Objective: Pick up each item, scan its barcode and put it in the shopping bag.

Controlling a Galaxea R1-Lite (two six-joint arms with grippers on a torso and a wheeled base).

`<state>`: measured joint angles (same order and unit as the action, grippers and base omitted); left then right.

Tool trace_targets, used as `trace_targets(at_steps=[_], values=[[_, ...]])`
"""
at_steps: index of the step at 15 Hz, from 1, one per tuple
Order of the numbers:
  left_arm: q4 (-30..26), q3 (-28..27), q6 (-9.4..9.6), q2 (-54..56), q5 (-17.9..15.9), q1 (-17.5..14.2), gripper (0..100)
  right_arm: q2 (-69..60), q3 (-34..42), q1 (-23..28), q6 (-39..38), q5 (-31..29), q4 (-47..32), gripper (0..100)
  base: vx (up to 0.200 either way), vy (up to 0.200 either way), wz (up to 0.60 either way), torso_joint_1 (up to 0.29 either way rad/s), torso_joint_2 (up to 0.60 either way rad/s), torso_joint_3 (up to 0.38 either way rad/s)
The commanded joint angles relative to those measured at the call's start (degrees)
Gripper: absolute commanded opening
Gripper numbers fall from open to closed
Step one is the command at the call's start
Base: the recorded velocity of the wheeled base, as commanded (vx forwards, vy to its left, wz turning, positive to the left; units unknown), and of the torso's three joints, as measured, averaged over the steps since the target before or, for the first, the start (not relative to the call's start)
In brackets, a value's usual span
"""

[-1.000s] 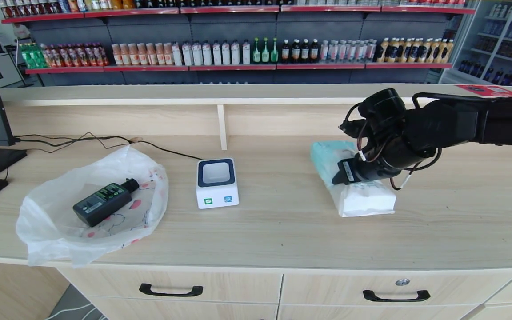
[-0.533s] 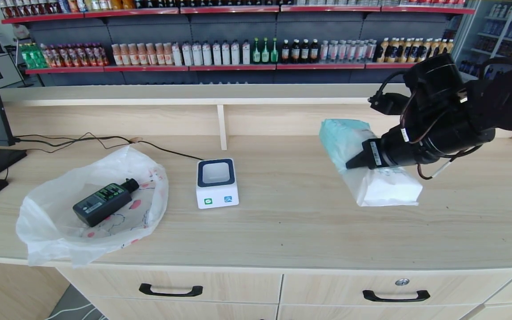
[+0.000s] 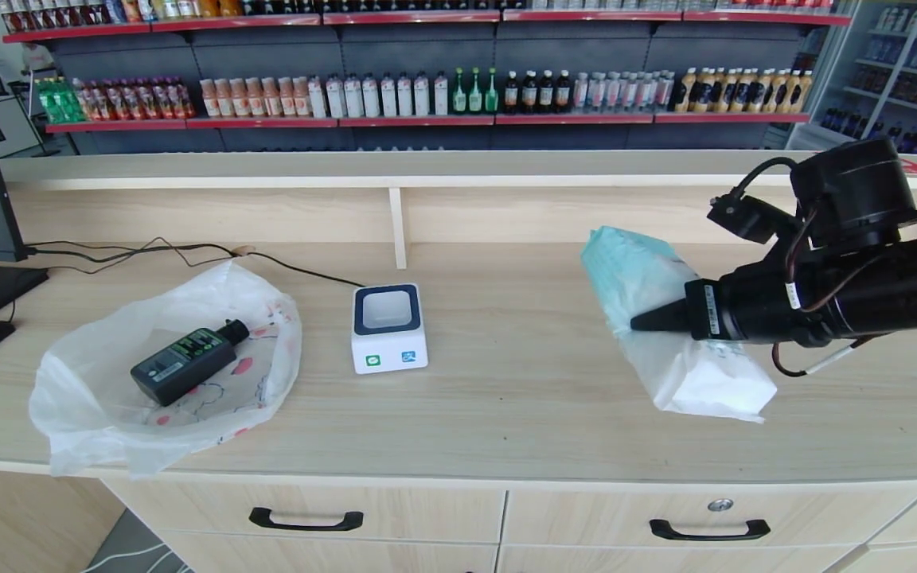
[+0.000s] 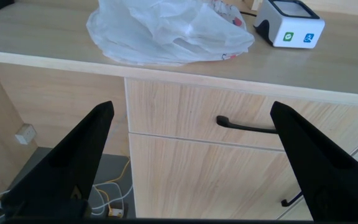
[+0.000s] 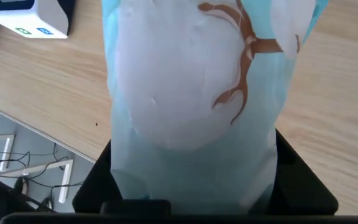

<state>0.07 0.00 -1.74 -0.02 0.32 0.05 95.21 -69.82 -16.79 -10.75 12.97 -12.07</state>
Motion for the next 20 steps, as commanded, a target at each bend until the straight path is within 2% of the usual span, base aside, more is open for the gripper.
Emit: trace_targets(at_steps=[1,2,4,9,10,11,12,13,14,17,20], values=[[0.0,0.0,-0.01,0.0,0.0,0.0,100,-4.0,9.5,0.1,-3.6,3.4,7.3,0,0.0,0.0,0.0,0.0,0.0,0.0],[0.0,0.0,-0.01,0.0,0.0,0.0,100,-4.1,9.8,0.1,-3.7,3.6,7.6,0,0.0,0.0,0.0,0.0,0.0,0.0],[0.0,0.0,-0.01,0.0,0.0,0.0,100,-6.8,13.0,-0.3,-10.8,7.0,12.0,0,0.0,0.0,0.0,0.0,0.0,0.0],[0.0,0.0,-0.01,0.0,0.0,0.0,100,-12.2,19.3,-4.1,-29.1,9.6,26.0,0,0.0,0.0,0.0,0.0,0.0,0.0],[0.0,0.0,-0.01,0.0,0.0,0.0,100,-12.3,19.4,-4.1,-29.4,9.7,26.1,0,0.0,0.0,0.0,0.0,0.0,0.0],[0.0,0.0,-0.01,0.0,0.0,0.0,100,-15.5,22.7,-6.9,-41.8,10.0,28.2,0,0.0,0.0,0.0,0.0,0.0,0.0],[0.0,0.0,-0.01,0.0,0.0,0.0,100,-16.8,24.0,-8.6,-47.3,10.3,28.6,0,0.0,0.0,0.0,0.0,0.0,0.0],[0.0,0.0,-0.01,0.0,0.0,0.0,100,-18.7,25.3,-10.0,-57.0,12.2,28.9,0,0.0,0.0,0.0,0.0,0.0,0.0],[0.0,0.0,-0.01,0.0,0.0,0.0,100,-19.4,25.6,-10.0,-62.2,13.9,29.3,0,0.0,0.0,0.0,0.0,0.0,0.0],[0.0,0.0,-0.01,0.0,0.0,0.0,100,-19.9,24.5,-10.5,-73.6,18.1,30.3,0,0.0,0.0,0.0,0.0,0.0,0.0],[0.0,0.0,-0.01,0.0,0.0,0.0,100,-18.9,24.0,-10.1,-81.2,27.2,30.7,0,0.0,0.0,0.0,0.0,0.0,0.0]])
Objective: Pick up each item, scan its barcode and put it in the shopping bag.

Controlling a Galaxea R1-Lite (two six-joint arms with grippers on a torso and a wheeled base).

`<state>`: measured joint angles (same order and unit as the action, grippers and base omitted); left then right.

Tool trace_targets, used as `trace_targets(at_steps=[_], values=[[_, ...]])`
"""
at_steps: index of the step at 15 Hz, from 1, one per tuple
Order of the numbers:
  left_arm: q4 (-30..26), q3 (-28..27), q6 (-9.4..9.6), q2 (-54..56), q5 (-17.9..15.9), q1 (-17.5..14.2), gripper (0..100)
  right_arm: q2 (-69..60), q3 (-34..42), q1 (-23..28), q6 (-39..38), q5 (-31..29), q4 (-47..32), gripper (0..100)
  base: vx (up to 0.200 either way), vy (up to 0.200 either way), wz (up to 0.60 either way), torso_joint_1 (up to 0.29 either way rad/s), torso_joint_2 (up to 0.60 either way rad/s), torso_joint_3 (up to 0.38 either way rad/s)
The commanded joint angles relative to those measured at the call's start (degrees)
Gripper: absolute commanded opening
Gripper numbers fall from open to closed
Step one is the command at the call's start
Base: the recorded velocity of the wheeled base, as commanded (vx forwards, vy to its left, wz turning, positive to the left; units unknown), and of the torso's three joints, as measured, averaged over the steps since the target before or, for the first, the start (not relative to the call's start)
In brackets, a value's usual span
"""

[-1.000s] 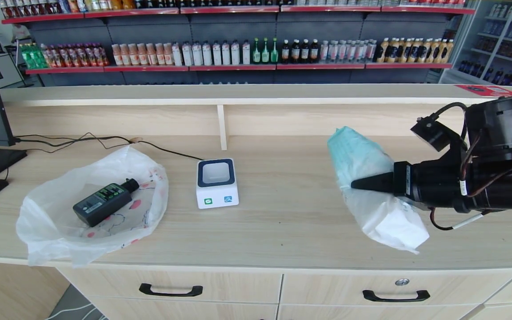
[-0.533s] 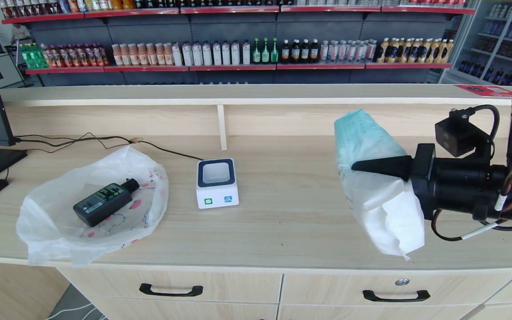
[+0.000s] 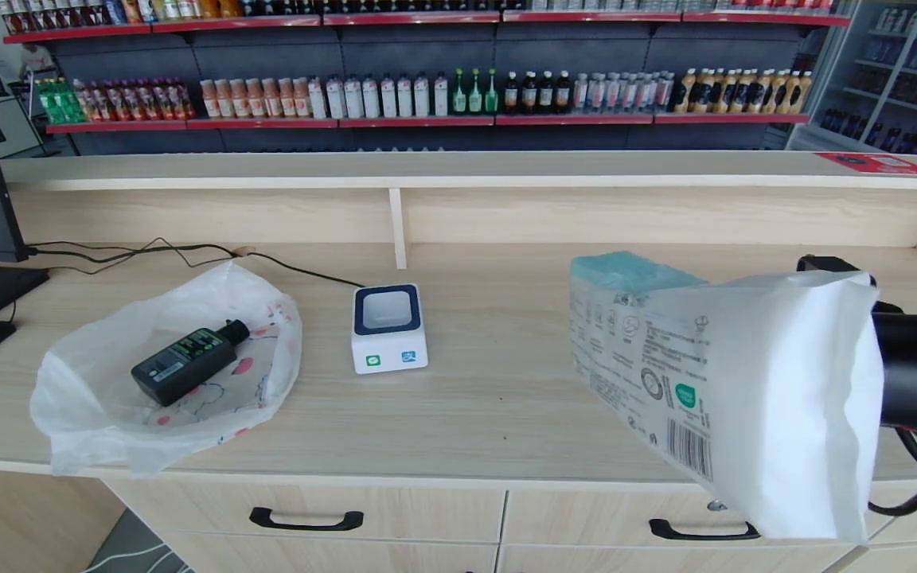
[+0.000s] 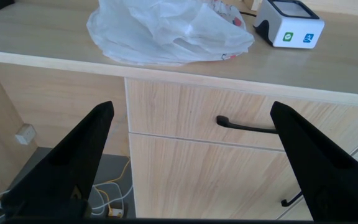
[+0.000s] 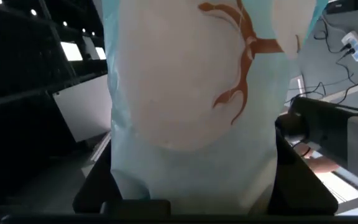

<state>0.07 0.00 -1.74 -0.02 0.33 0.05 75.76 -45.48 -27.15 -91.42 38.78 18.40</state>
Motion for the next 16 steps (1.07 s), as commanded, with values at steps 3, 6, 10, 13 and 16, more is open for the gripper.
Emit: trace_targets(at_steps=[3,6,10,13,16], values=[[0.0,0.0,-0.01,0.0,0.0,0.0,100,4.7,-2.9,-0.3,-4.3,5.0,1.1,0,0.0,0.0,0.0,0.0,0.0,0.0],[0.0,0.0,-0.01,0.0,0.0,0.0,100,5.8,-2.0,-0.2,-11.2,14.5,7.3,0,0.0,0.0,0.0,0.0,0.0,0.0],[0.0,0.0,-0.01,0.0,0.0,0.0,100,10.6,1.3,-0.4,-23.2,15.3,20.5,0,0.0,0.0,0.0,0.0,0.0,0.0],[0.0,0.0,-0.01,0.0,0.0,0.0,100,13.5,1.6,-0.5,-30.8,15.5,29.3,0,0.0,0.0,0.0,0.0,0.0,0.0],[0.0,0.0,-0.01,0.0,0.0,0.0,100,17.0,3.5,-0.8,-44.3,15.5,43.6,0,0.0,0.0,0.0,0.0,0.0,0.0]])
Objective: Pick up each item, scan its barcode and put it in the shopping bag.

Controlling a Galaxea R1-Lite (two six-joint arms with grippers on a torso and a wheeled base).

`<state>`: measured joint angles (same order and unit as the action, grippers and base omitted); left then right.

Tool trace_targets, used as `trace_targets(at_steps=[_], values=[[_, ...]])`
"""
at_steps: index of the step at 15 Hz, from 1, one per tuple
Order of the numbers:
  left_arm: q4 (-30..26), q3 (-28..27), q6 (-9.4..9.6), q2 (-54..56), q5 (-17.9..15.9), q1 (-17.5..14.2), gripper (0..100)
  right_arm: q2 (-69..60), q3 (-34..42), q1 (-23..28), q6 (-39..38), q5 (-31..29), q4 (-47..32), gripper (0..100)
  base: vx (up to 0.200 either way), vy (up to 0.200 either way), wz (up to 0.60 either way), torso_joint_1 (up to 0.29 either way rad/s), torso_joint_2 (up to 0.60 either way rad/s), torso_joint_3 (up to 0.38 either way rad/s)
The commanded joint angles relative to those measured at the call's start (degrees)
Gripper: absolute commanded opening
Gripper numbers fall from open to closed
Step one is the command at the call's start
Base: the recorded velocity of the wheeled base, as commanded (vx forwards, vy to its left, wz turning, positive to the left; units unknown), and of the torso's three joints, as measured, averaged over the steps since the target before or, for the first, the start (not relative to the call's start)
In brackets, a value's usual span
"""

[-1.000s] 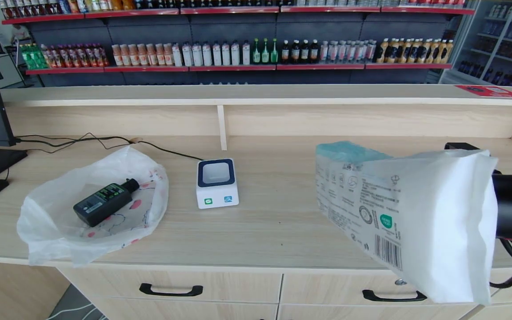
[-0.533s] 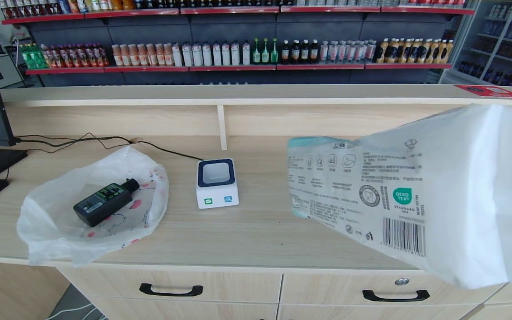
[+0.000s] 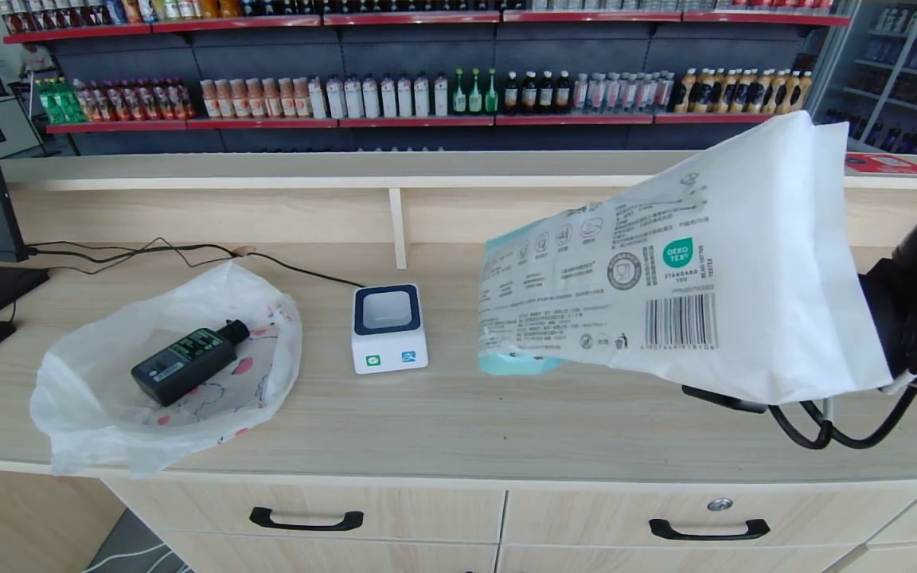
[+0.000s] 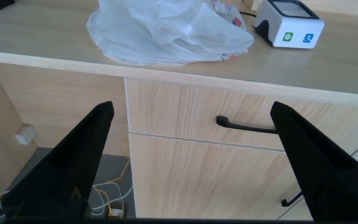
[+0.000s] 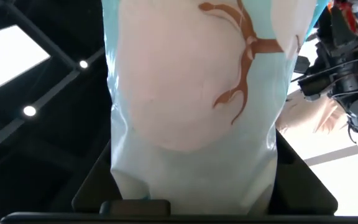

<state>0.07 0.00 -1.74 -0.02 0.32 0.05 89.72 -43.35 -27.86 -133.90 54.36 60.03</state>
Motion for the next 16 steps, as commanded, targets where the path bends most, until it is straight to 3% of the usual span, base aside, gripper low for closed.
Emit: trace_targets(at_steps=[1,4,7,9,16], values=[[0.0,0.0,-0.01,0.0,0.0,0.0,100,4.0,2.4,-0.1,-3.5,0.0,4.9,0,0.0,0.0,0.0,0.0,0.0,0.0],[0.0,0.0,-0.01,0.0,0.0,0.0,100,3.8,5.7,-0.1,-8.8,0.0,11.9,0,0.0,0.0,0.0,0.0,0.0,0.0],[0.0,0.0,-0.01,0.0,0.0,0.0,100,4.0,11.9,-1.4,-12.7,0.0,25.1,0,0.0,0.0,0.0,0.0,0.0,0.0],[0.0,0.0,-0.01,0.0,0.0,0.0,100,4.8,13.8,-1.4,-15.1,0.0,30.0,0,0.0,0.0,0.0,0.0,0.0,0.0],[0.0,0.0,-0.01,0.0,-0.1,0.0,100,5.2,13.7,-1.9,-15.2,0.0,30.0,0,0.0,0.0,0.0,0.0,0.0,0.0]])
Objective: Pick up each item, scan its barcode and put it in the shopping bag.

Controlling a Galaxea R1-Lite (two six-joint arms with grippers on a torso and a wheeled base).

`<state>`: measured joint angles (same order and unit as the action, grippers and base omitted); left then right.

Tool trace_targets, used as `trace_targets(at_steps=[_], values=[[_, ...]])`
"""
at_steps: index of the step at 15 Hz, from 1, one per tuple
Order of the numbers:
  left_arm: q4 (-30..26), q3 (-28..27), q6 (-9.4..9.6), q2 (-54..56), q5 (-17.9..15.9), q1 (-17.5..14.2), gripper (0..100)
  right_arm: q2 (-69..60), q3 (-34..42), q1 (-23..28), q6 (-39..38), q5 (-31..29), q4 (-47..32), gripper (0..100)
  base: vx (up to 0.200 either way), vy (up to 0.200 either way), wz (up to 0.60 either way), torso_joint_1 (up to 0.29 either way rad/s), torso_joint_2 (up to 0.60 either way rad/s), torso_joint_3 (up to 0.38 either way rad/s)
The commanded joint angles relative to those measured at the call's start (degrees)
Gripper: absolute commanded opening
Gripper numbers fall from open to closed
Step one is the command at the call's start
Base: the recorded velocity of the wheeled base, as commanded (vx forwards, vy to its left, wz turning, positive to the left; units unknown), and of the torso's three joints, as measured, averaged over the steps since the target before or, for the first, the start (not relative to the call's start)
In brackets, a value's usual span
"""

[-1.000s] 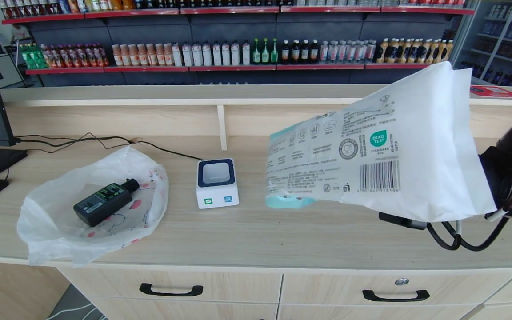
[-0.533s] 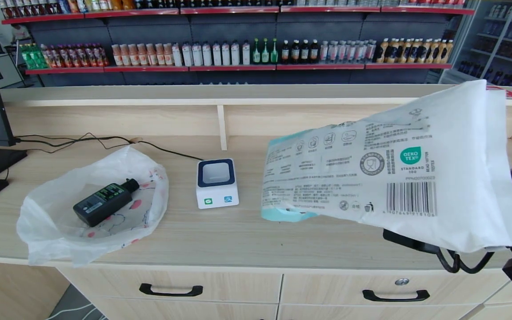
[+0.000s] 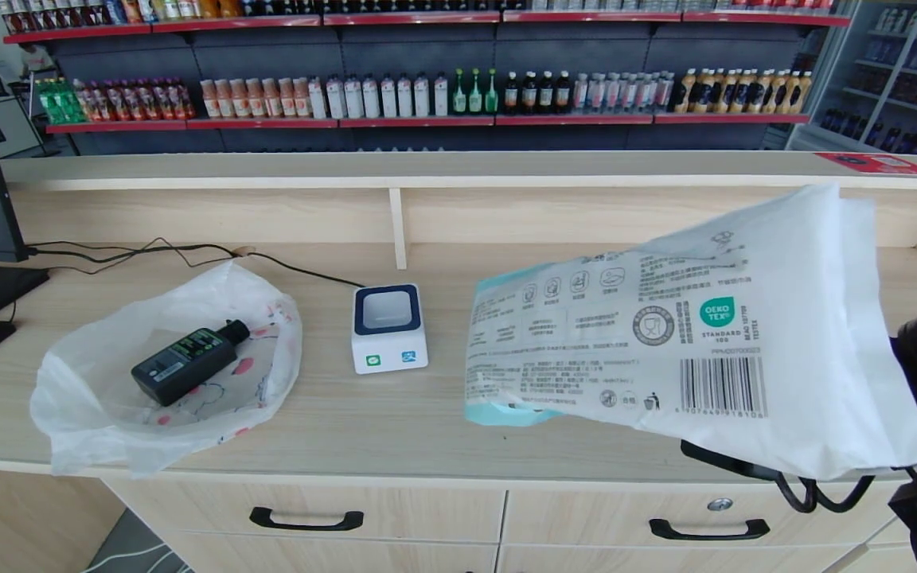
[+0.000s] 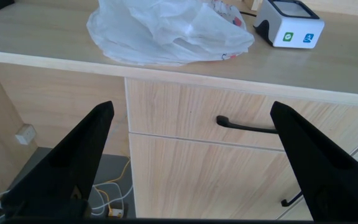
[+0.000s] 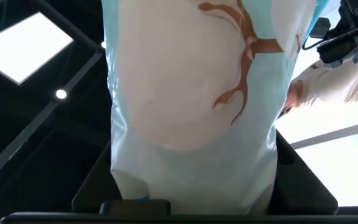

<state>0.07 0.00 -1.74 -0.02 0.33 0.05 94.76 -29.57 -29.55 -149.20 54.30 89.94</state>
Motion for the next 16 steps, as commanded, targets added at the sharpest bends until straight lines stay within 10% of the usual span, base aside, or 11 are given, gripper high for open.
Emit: trace_targets(at_steps=[1,11,16], values=[[0.0,0.0,-0.01,0.0,0.0,0.0,100,0.0,0.0,-0.2,0.1,0.0,0.1,0,0.0,0.0,0.0,0.0,0.0,0.0],[0.0,0.0,-0.01,0.0,0.0,0.0,100,-3.2,-0.2,10.1,8.8,-0.4,0.1,0,0.0,0.0,0.0,0.0,0.0,0.0],[0.0,0.0,-0.01,0.0,0.0,0.0,100,-8.7,4.0,14.9,35.0,-0.4,0.1,0,0.0,0.0,0.0,0.0,0.0,0.0]])
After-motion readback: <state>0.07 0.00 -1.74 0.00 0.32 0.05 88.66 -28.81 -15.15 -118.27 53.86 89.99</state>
